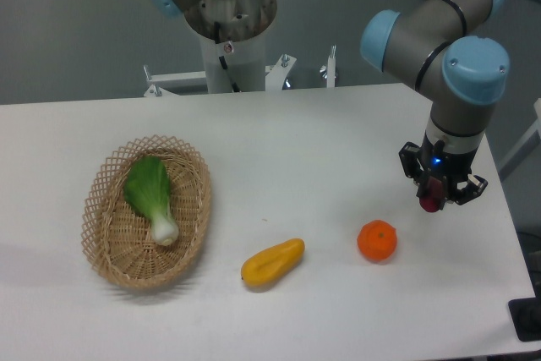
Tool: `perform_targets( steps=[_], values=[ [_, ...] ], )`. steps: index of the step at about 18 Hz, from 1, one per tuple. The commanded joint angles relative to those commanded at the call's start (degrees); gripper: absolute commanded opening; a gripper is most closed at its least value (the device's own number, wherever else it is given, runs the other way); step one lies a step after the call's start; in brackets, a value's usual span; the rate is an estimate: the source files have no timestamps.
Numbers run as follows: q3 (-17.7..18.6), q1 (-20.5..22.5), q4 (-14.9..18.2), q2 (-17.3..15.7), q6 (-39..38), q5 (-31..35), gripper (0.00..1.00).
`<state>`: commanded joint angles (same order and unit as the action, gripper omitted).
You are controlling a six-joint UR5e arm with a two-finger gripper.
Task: Place the sweet potato on the table
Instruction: 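Carry the held purple sweet potato with the gripper toward the table center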
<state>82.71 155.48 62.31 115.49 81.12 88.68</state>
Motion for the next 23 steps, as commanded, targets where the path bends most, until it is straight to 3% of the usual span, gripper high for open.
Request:
perform_targets(
  steps=[9,16,23],
  values=[
    [1.9,-1.1,1.6,-0.8,-0.6,1.5,0.26],
    [13.5,-4.7,0.3,-6.4,0.2,2.9,0.26],
    [22.3,-7.6,0.3,-10.5,3.2,3.0,0.26]
  ],
)
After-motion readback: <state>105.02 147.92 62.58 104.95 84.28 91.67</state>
